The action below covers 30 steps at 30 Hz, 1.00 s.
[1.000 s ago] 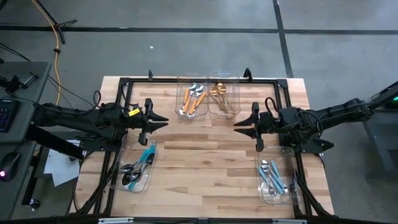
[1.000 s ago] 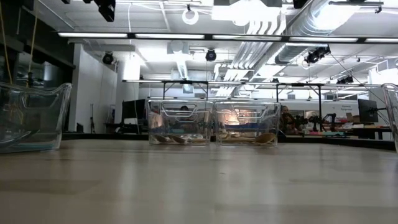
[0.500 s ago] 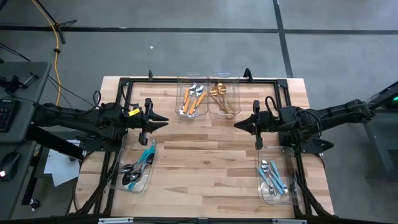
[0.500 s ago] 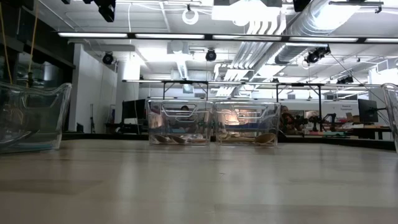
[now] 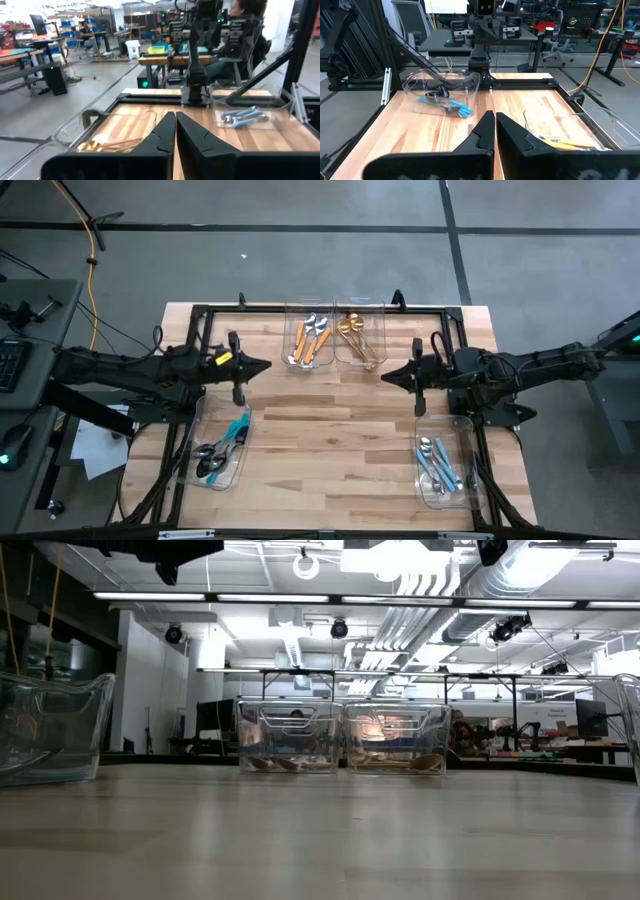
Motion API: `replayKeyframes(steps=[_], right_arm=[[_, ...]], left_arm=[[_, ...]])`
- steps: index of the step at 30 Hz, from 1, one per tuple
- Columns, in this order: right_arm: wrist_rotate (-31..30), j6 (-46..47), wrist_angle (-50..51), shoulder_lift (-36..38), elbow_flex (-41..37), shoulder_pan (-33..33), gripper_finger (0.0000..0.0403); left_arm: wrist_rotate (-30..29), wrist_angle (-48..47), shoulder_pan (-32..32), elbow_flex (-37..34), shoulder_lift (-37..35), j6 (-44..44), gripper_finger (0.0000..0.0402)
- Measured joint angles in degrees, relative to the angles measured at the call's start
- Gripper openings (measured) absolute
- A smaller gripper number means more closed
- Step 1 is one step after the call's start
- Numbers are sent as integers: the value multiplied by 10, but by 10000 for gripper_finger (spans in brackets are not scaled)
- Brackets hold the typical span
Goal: Sort silverware by color (type)
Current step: Return to Home Position
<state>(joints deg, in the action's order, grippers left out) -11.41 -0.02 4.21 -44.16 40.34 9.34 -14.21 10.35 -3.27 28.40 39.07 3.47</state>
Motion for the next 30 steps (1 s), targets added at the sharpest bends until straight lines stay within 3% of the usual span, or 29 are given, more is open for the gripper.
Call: replayKeyframes(steps=[13,30], right_arm=[[0,0,13,9,0,0,0],[0,13,29,12,0,0,0]], left_arm=[[18,-18,30,-20,-15,-3,0],[33,36,30,-215,-223,-54,0]])
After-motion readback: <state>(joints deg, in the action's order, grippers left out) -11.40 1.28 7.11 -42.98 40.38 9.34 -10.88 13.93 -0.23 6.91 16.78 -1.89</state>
